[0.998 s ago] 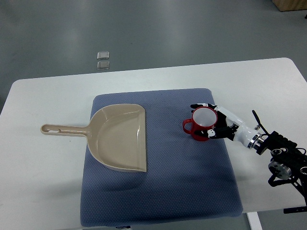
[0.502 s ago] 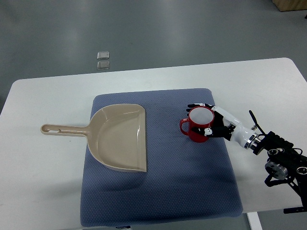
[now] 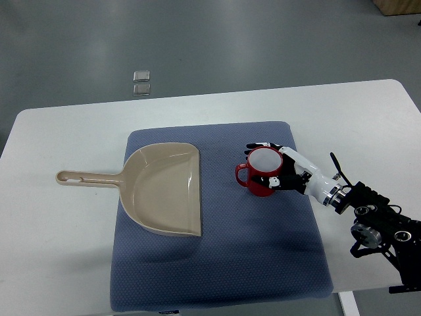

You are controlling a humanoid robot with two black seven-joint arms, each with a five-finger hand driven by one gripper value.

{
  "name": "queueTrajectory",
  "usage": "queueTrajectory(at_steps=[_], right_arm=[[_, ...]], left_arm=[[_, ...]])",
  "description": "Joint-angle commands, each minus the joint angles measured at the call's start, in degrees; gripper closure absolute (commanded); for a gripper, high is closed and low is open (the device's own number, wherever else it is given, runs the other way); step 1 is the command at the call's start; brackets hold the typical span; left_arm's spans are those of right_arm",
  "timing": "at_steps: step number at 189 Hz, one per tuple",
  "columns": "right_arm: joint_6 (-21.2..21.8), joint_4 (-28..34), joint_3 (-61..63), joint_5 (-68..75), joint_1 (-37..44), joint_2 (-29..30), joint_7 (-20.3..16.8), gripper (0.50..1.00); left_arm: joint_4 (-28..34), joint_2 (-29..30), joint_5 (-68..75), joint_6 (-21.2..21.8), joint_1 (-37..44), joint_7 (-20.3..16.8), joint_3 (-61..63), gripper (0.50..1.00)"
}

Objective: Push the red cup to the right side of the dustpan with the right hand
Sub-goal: 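Wrap the right hand fingers around the red mug's body, then push the red mug with the right hand onto the dustpan's edge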

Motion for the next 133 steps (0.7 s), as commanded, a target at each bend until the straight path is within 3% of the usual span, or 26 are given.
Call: queueTrajectory(at_steps=[1, 133], right_arm=[[-0.2, -0.1, 0.0, -0.4, 0.0, 0.8, 0.0, 0.709], [-3.8, -0.1, -0.9, -5.8, 0.5, 7.6, 0.0, 0.705]], left_arm=[[0.0, 0.0, 0.0, 0.0, 0.0, 0.0, 0.0, 0.500], [0.0, 0.0, 0.0, 0.0, 0.0, 0.0, 0.0, 0.500]])
